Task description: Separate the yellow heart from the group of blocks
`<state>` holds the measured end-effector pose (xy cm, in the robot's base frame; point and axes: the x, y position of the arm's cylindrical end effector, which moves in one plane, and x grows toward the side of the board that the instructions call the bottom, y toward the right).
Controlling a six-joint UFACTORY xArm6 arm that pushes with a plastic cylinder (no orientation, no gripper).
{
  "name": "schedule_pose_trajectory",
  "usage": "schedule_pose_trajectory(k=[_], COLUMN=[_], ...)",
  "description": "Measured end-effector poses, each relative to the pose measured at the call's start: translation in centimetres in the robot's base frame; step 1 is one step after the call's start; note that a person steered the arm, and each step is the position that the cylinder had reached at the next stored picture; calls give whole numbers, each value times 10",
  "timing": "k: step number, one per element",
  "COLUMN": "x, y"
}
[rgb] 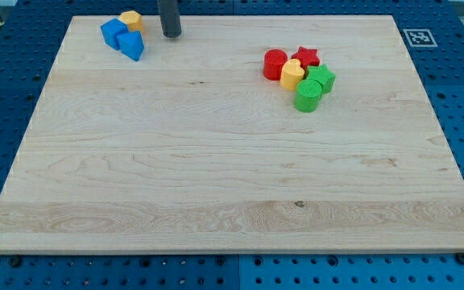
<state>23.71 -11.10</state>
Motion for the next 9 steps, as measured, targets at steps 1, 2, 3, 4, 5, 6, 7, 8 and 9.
schedule_pose_trajectory(k=[1, 2, 3, 4, 5, 6, 7, 8, 9], x=[0, 0, 8, 10, 20, 21, 24, 36, 46], y=[0, 32, 102, 146, 183, 194, 198, 206, 212])
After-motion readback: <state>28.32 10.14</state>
